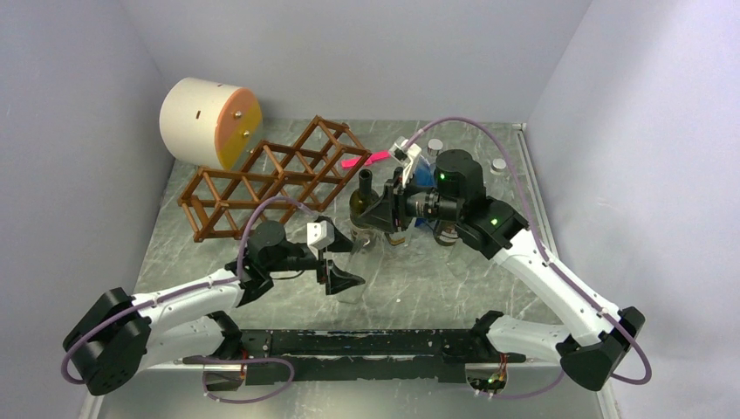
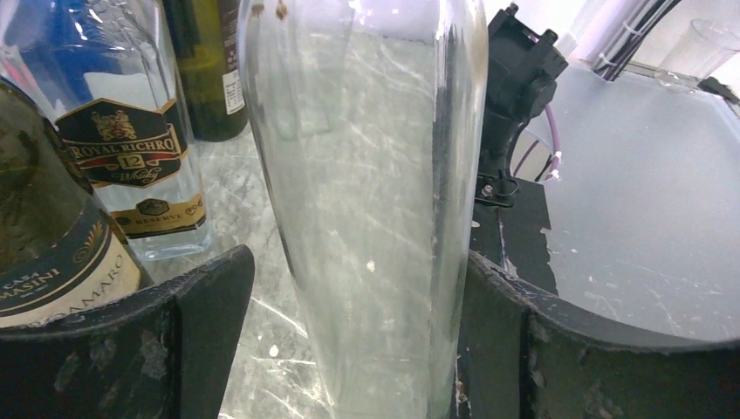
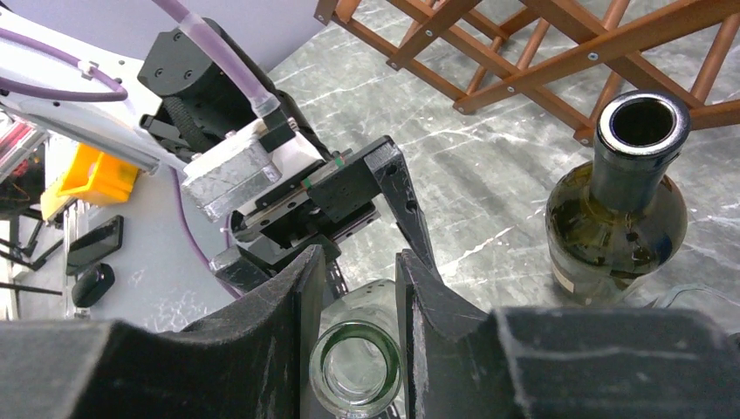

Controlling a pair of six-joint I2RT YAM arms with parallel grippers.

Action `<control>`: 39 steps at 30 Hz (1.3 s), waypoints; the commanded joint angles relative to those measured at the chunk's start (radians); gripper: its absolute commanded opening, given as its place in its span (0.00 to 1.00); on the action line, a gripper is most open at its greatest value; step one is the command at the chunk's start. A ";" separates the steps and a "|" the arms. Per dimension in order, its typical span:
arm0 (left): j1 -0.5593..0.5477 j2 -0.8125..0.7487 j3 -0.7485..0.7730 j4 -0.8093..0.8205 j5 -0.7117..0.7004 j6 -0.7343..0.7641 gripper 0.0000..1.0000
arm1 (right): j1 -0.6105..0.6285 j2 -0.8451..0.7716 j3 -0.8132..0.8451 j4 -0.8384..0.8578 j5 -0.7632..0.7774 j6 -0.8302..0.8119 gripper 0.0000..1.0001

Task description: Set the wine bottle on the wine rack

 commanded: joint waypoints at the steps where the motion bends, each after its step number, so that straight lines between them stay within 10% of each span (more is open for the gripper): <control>1: -0.004 0.015 0.010 0.087 0.065 -0.010 0.84 | 0.005 -0.042 0.019 0.097 -0.034 0.022 0.00; 4: -0.003 0.009 0.008 0.110 0.041 -0.004 0.62 | 0.004 -0.051 0.018 0.100 -0.027 0.025 0.00; 6: -0.004 -0.001 0.010 0.108 0.020 0.021 0.28 | 0.005 -0.055 0.027 0.080 0.001 0.029 0.00; 8: -0.002 -0.013 0.024 0.085 -0.023 0.057 0.07 | 0.005 -0.056 0.051 0.032 0.056 0.031 0.24; 11: -0.002 -0.038 0.067 -0.002 -0.081 0.139 0.07 | 0.004 -0.062 0.093 -0.062 0.155 0.031 0.62; 14: -0.002 -0.060 0.156 -0.135 -0.115 0.252 0.07 | 0.004 -0.064 0.167 -0.166 0.244 0.026 0.77; 23: -0.003 -0.038 0.479 -0.616 -0.149 0.635 0.07 | 0.004 0.124 0.504 -0.499 0.255 -0.014 0.80; 39: -0.003 -0.139 0.517 -0.714 -0.485 1.051 0.07 | 0.004 0.252 0.597 -0.604 0.150 -0.061 0.80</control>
